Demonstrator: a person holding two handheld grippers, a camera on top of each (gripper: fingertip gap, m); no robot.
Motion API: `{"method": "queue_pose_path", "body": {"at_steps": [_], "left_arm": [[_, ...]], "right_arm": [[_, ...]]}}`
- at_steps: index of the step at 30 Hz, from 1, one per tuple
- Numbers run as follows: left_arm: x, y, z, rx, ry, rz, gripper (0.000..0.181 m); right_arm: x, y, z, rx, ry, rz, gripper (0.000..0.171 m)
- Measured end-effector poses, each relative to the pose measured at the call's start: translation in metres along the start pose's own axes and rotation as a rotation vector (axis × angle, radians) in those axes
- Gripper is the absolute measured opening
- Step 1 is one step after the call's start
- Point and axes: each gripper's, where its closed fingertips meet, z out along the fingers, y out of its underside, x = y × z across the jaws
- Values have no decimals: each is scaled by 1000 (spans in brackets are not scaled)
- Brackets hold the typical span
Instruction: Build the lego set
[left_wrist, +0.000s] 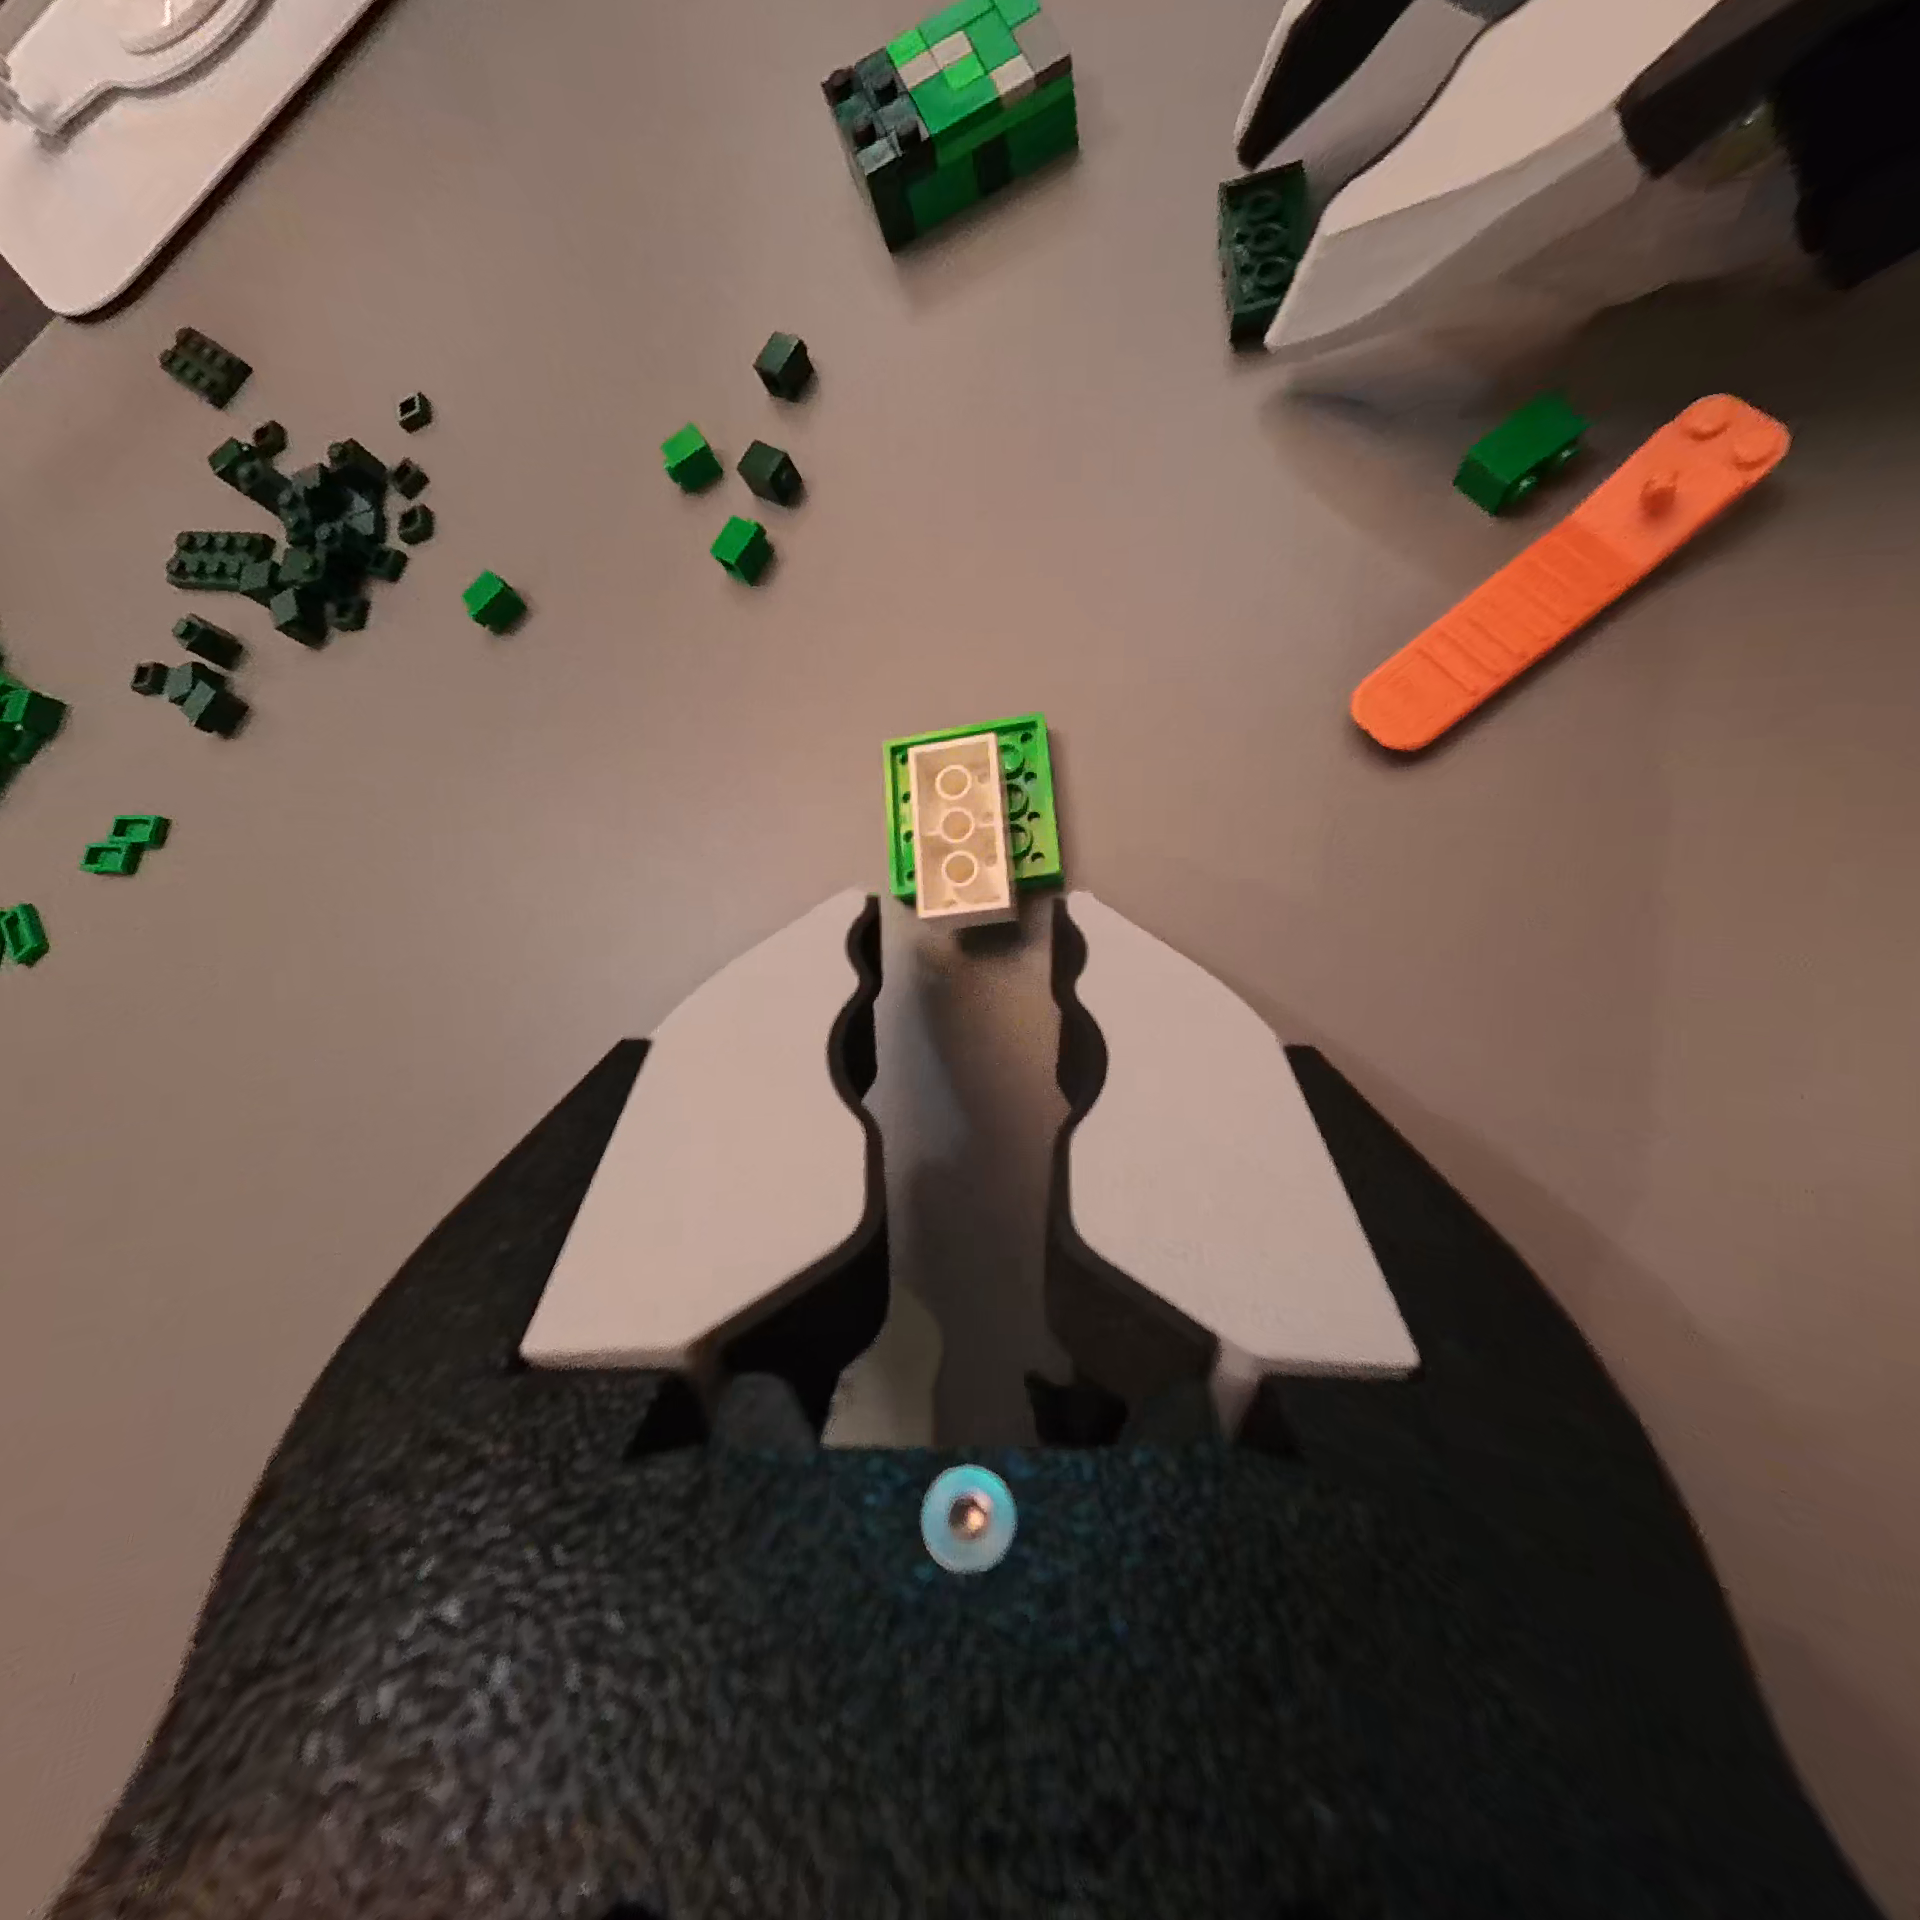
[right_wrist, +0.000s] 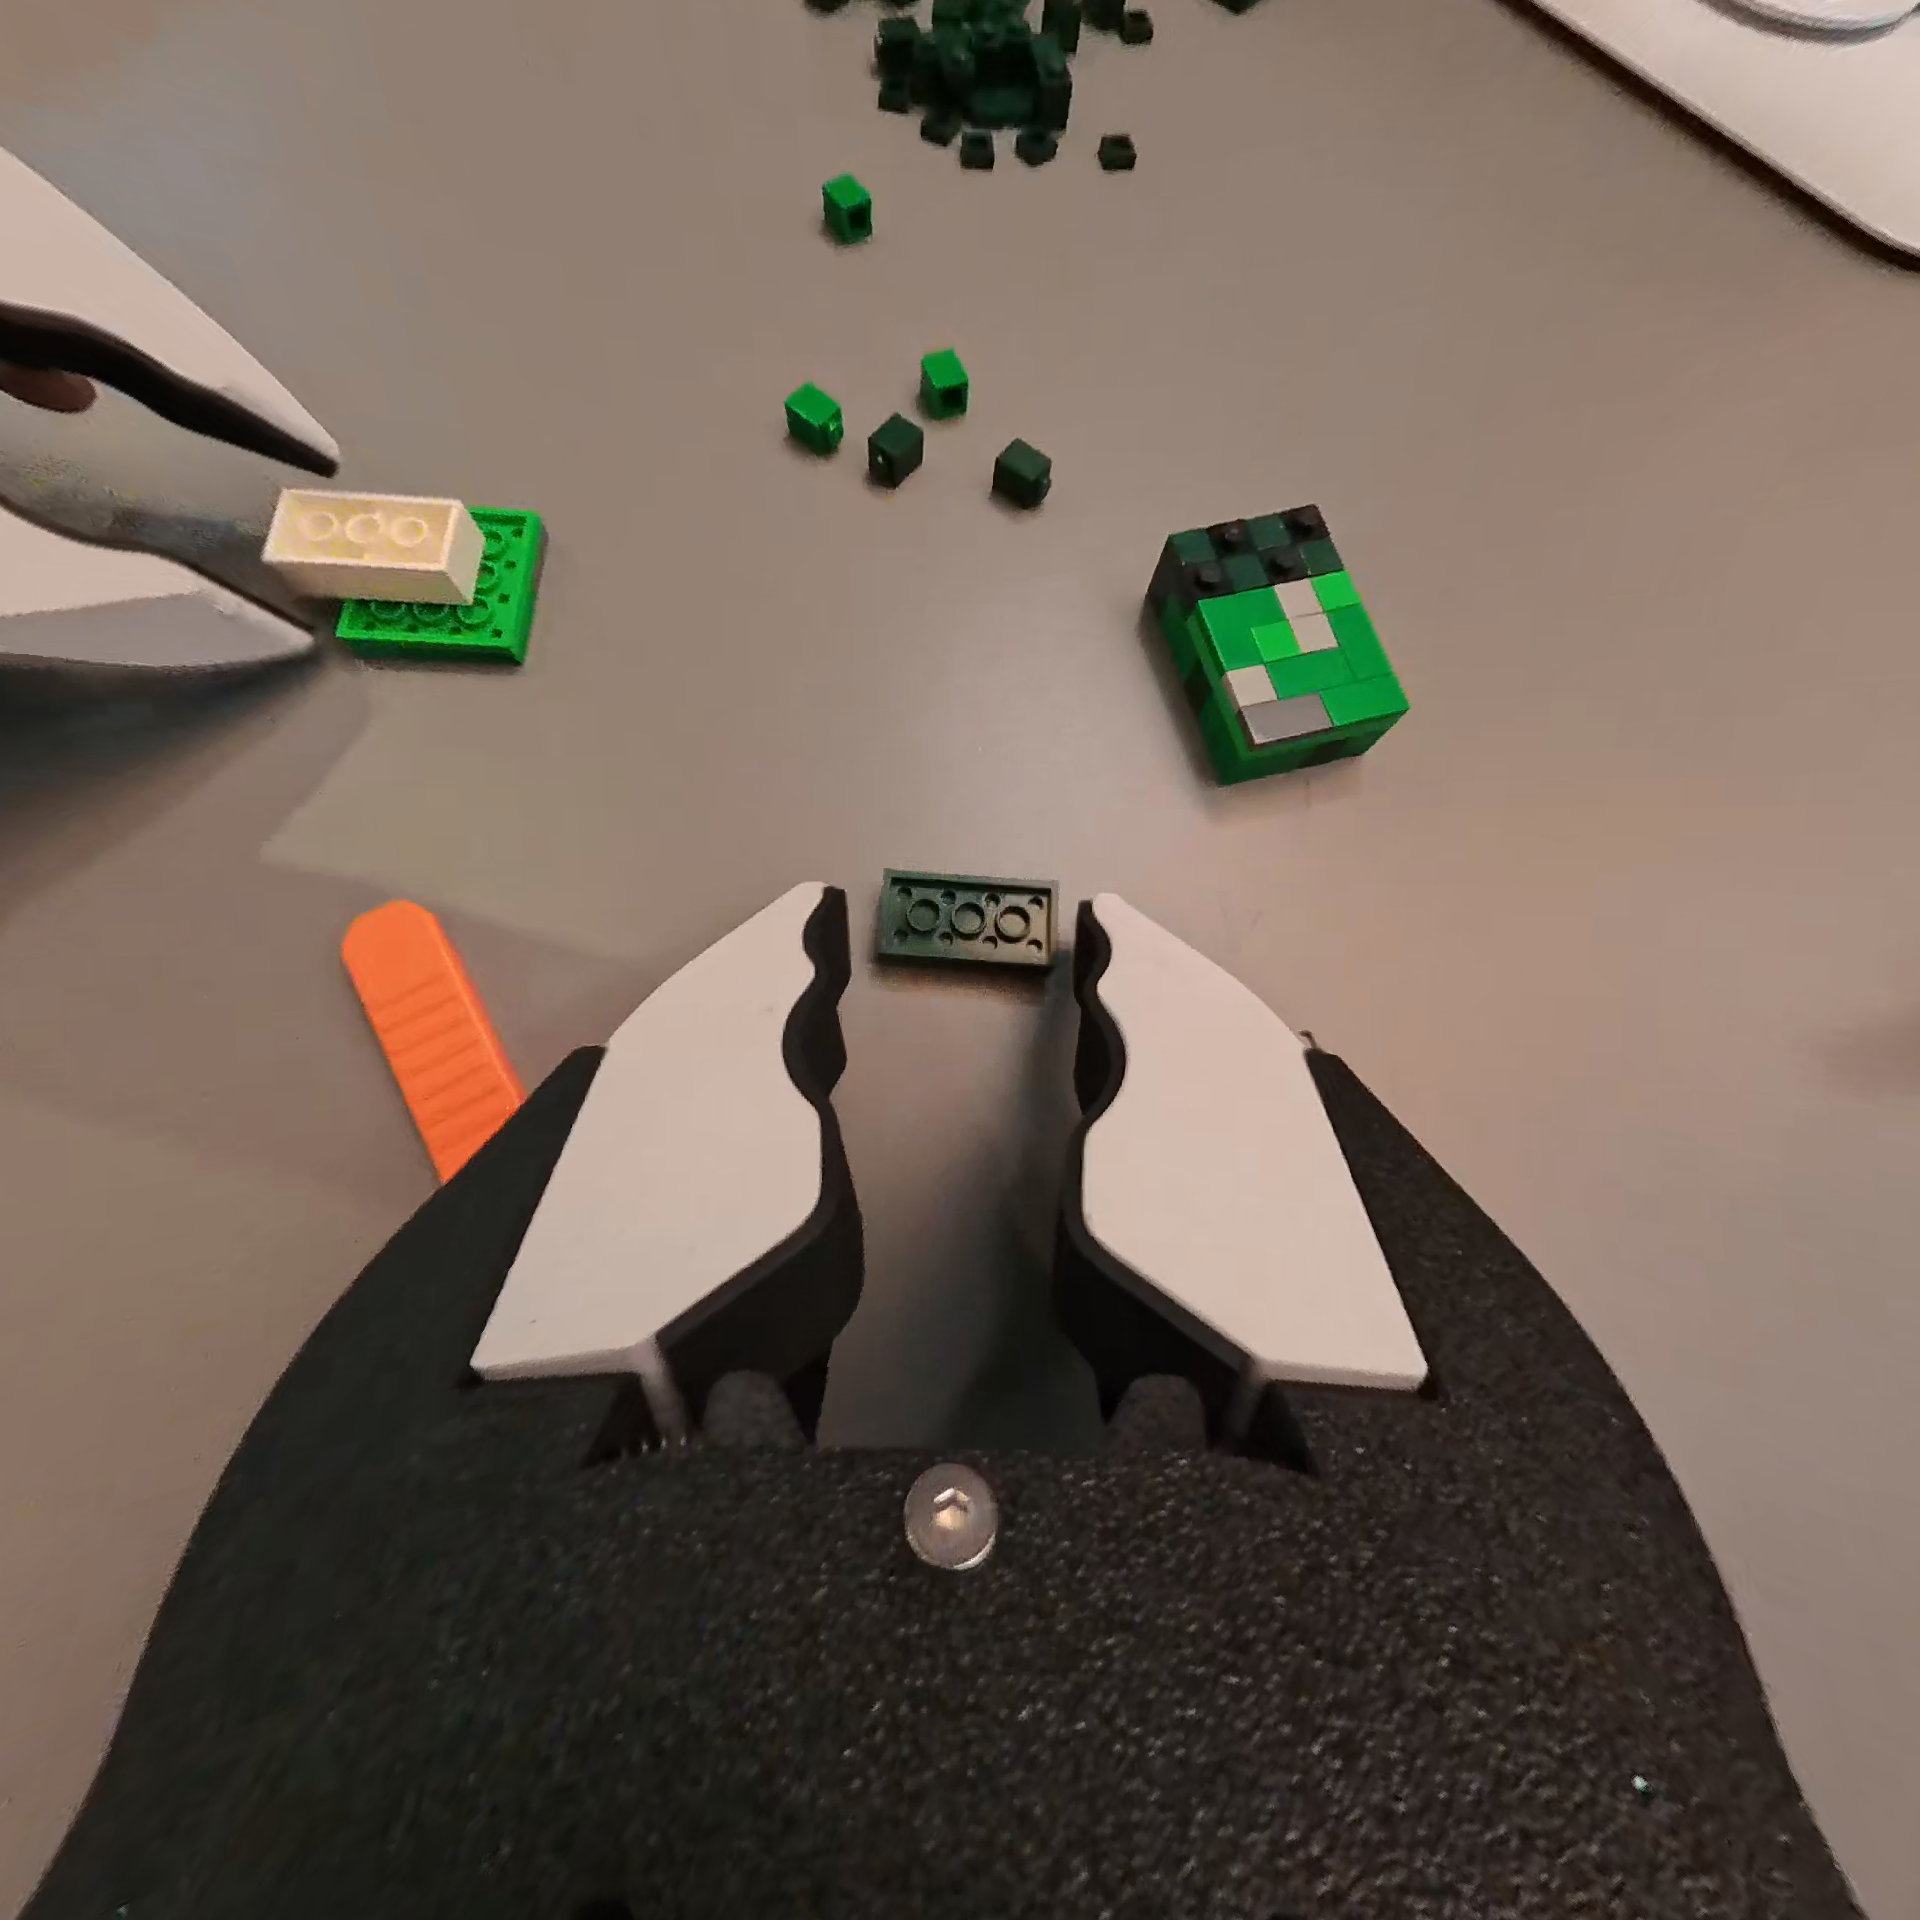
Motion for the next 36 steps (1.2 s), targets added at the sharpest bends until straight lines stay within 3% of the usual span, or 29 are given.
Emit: {"method": "queue_pose_path", "body": {"at_steps": [3, 14, 17, 20, 23, 26, 28, 36], "left_arm": [[-1, 2, -2, 1, -9, -3, 34], [-13, -13, -13, 104, -78, -7, 33], [-14, -25, -17, 164, -97, 10, 33], [-15, -37, -22, 214, -119, 31, 32], [-12, -46, -26, 254, -111, 33, 32], [-8, -50, -29, 280, -100, 39, 31], [-7, -52, -30, 292, -104, 43, 30], [9, -84, -39, 423, -102, 123, 30]], "right_arm": [[-1, 0, 0, 3, -12, 4, 32], [-1, 0, -1, 13, -16, 3, 32], [-1, -11, -7, 102, -28, 10, 32], [-19, -41, -25, 333, -243, 134, 32], [-27, -76, -62, 644, -682, 509, 31], [-6, -87, -95, 848, -1114, 907, 31], [2, -86, -98, 880, -1183, 990, 32], [-8, -86, -97, 842, -1187, 953, 31]]}}
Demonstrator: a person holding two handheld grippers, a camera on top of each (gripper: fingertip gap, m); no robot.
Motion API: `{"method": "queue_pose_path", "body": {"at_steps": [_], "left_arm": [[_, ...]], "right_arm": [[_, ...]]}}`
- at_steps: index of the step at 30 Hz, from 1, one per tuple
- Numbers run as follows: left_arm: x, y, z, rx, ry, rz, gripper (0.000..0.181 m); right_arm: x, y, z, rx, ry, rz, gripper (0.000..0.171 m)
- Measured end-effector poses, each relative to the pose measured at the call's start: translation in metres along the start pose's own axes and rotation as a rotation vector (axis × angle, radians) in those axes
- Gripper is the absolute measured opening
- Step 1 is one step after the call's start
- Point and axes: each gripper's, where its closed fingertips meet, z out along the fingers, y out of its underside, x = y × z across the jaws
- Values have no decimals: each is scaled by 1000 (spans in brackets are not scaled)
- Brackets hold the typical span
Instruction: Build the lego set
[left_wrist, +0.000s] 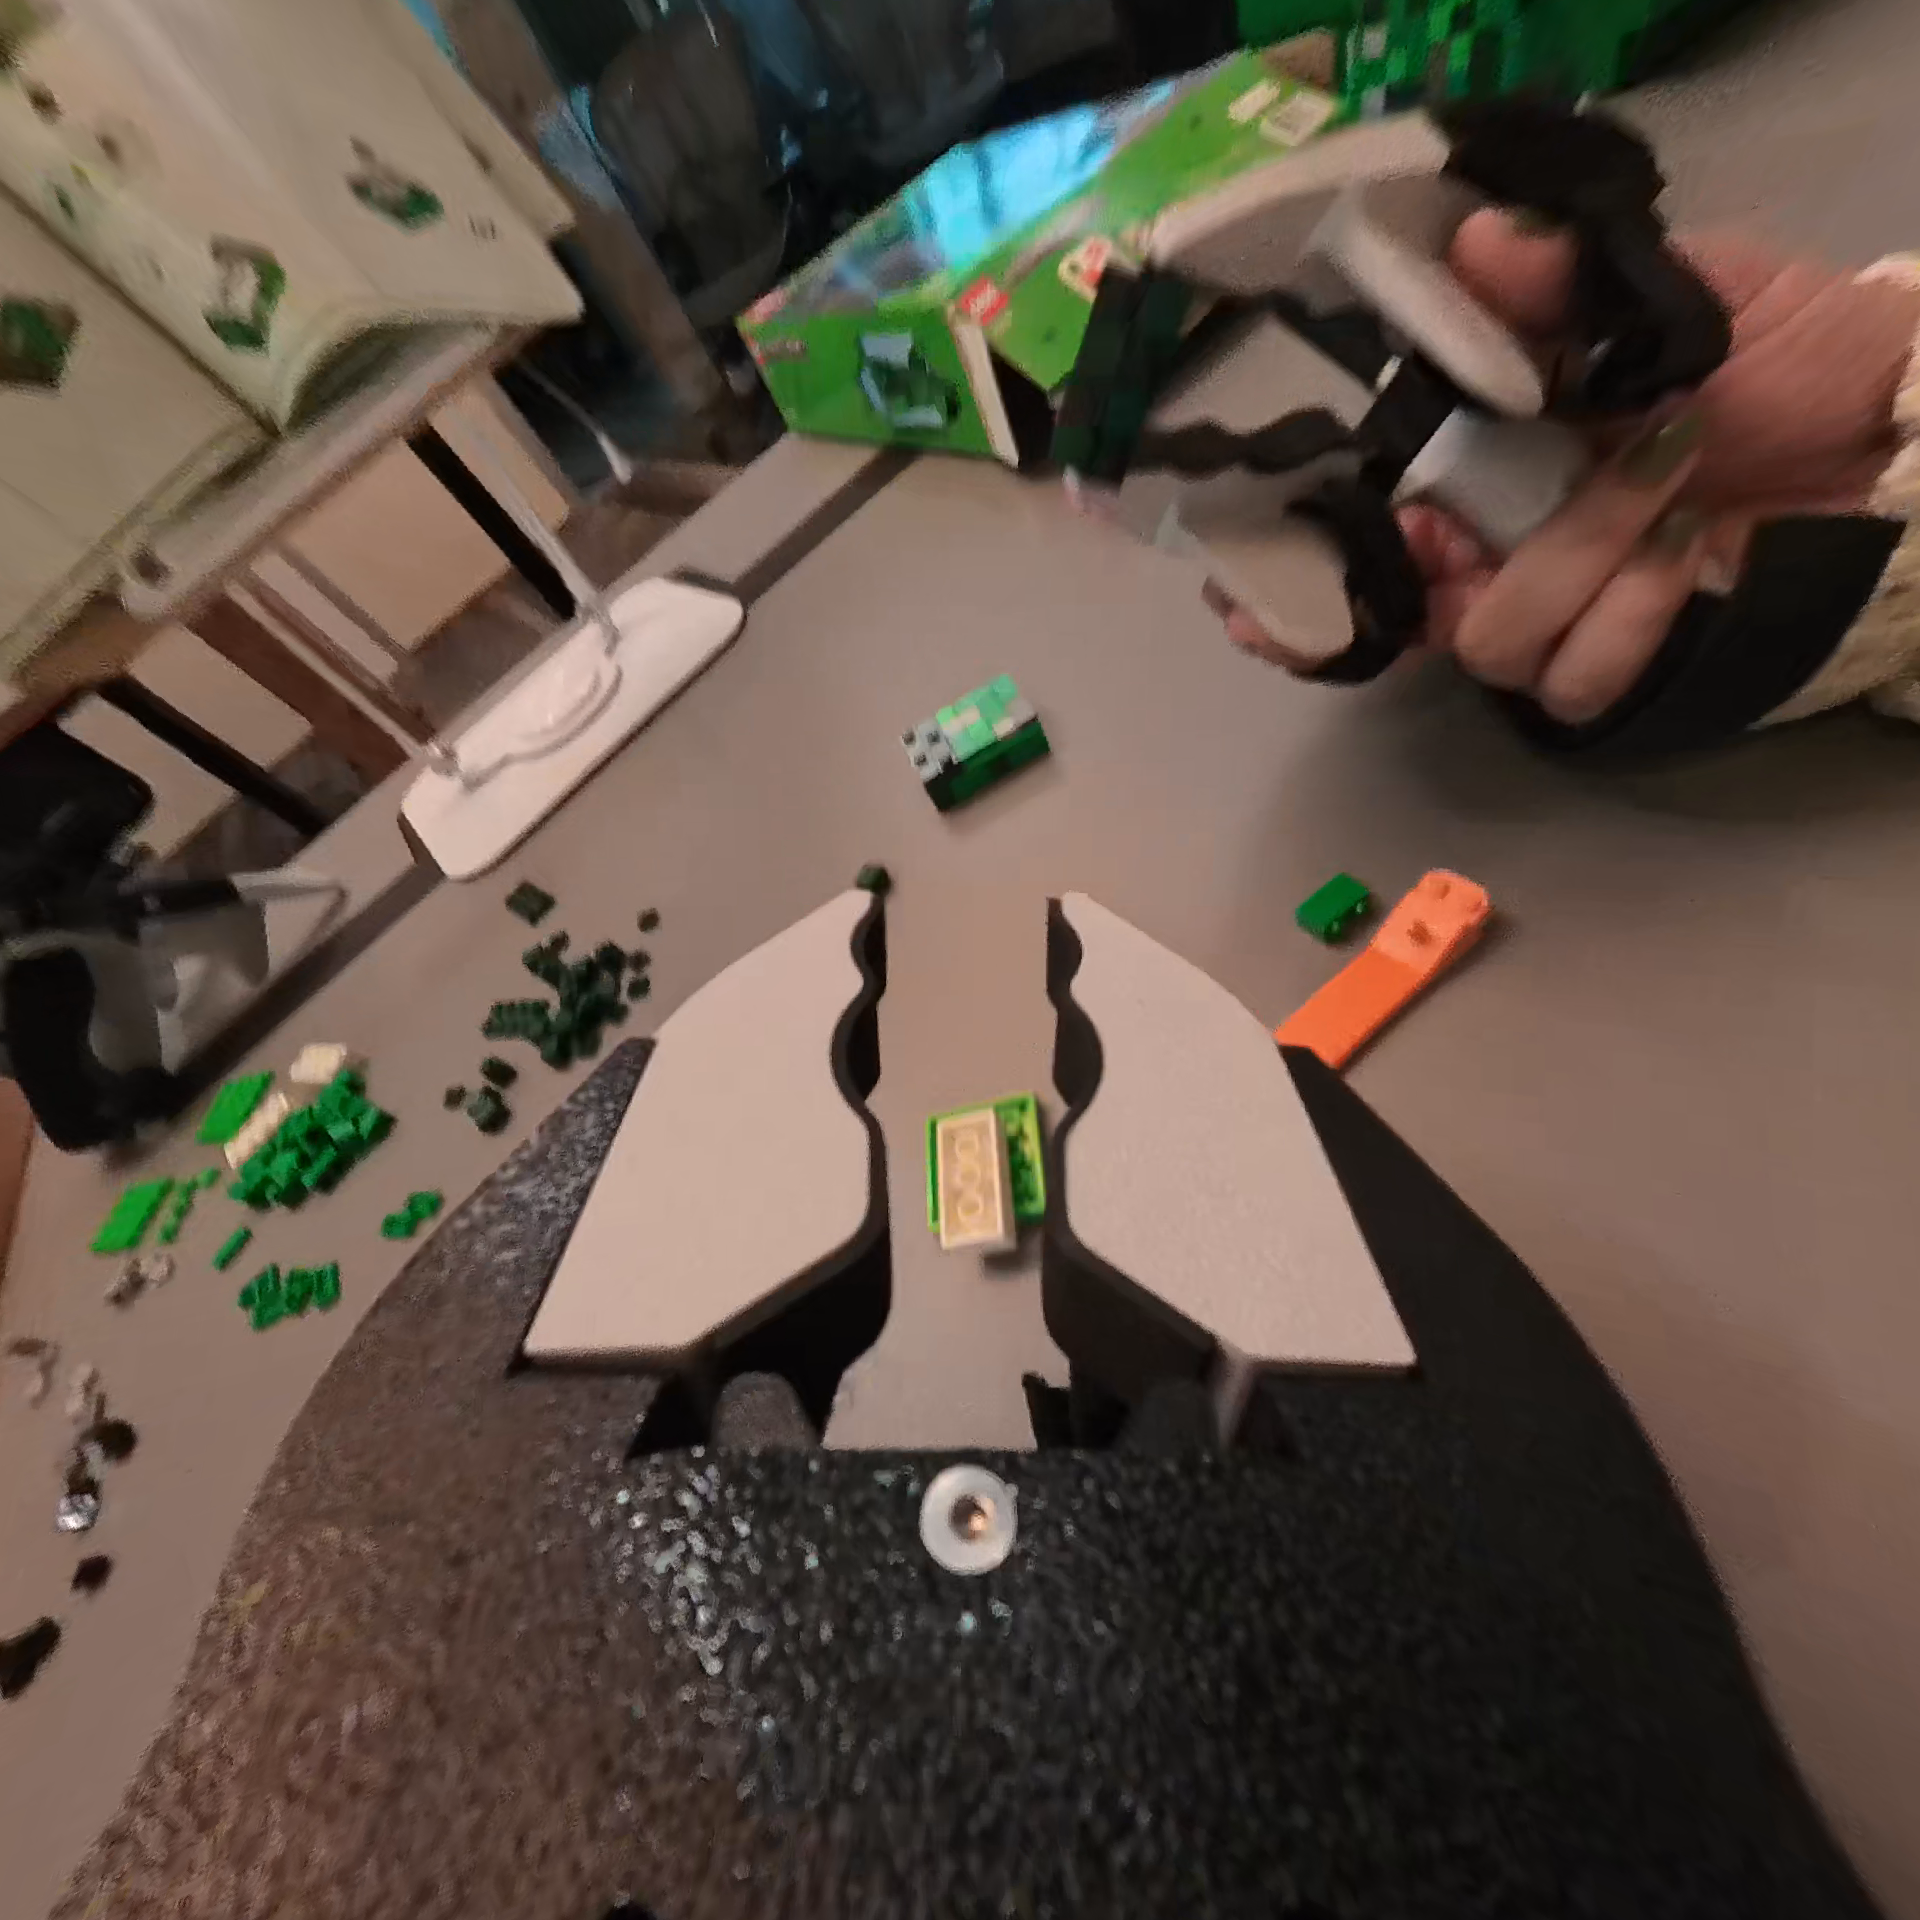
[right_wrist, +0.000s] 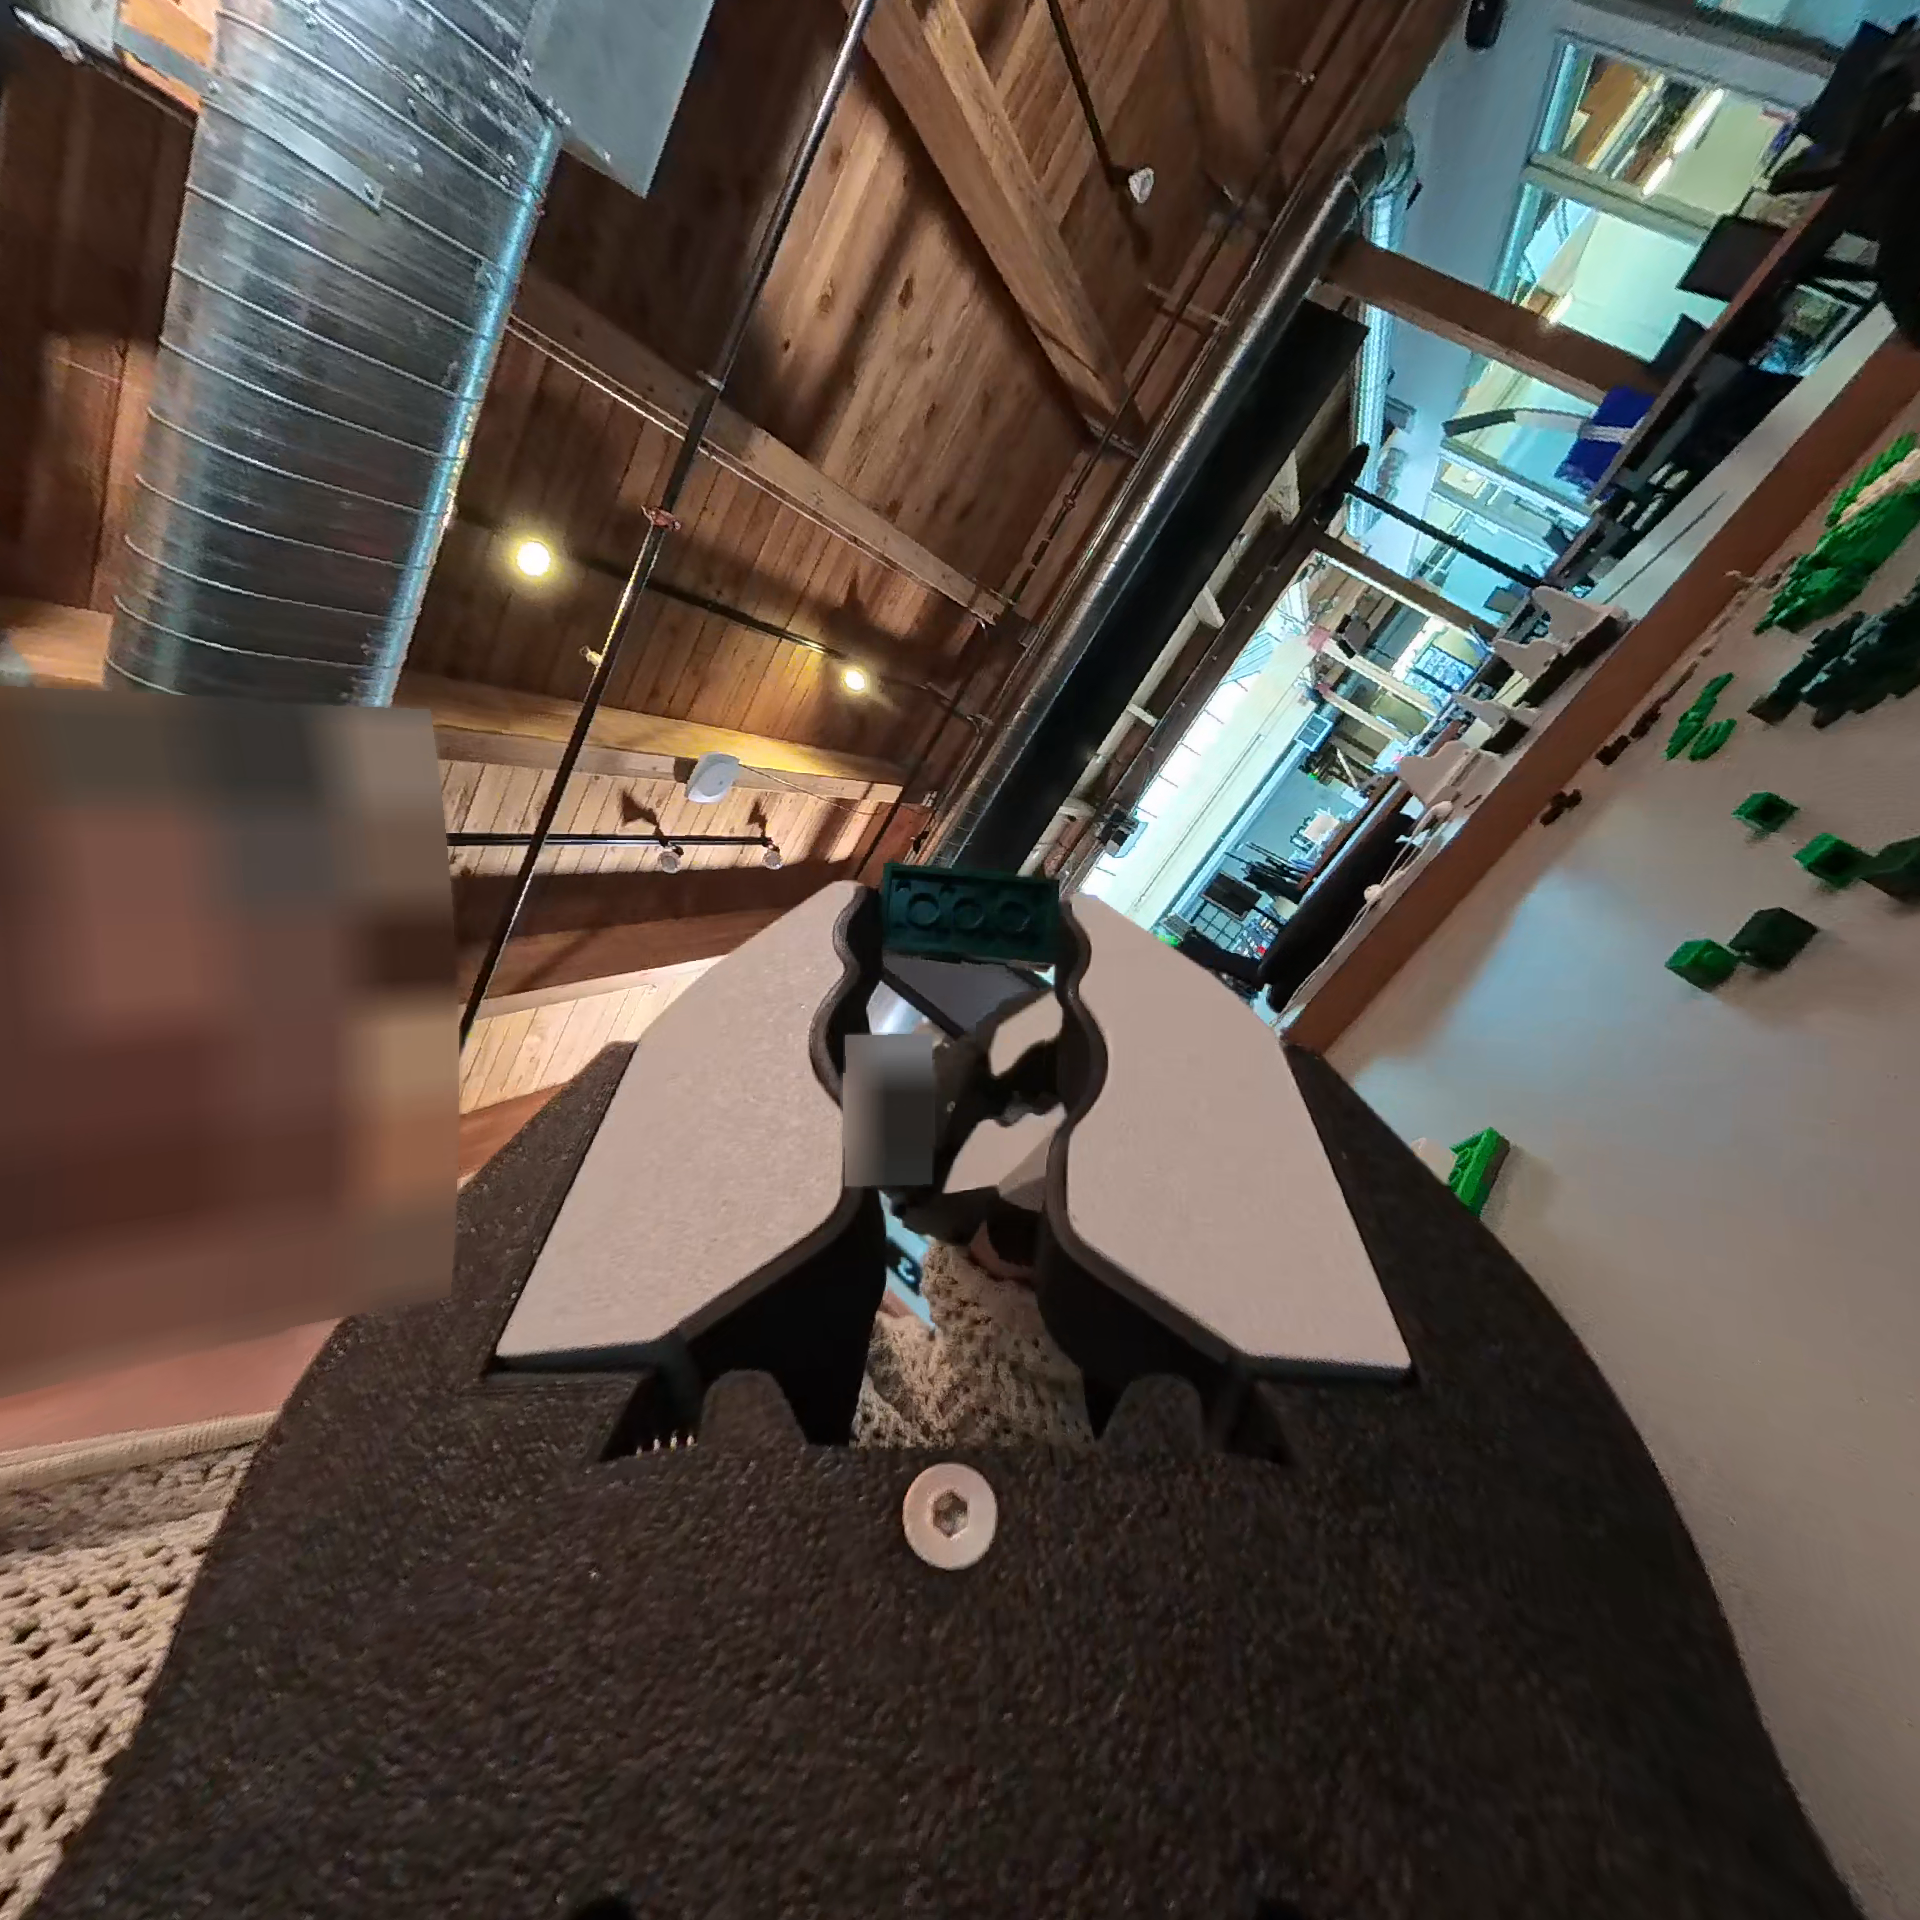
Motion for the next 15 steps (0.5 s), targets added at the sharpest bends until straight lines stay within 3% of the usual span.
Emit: {"method": "queue_pose_path", "body": {"at_steps": [6, 10, 15], "left_arm": [[9, -56, 14, 212, -109, 195, 32], [6, -59, 30, 138, -264, 418, 37], [25, -59, 38, 158, -180, 417, 36]], "right_arm": [[1, 13, 5, -54, 3, 8, 31], [2, 20, 7, -90, 8, 14, 32], [2, 23, 9, -110, 10, 16, 31]]}}
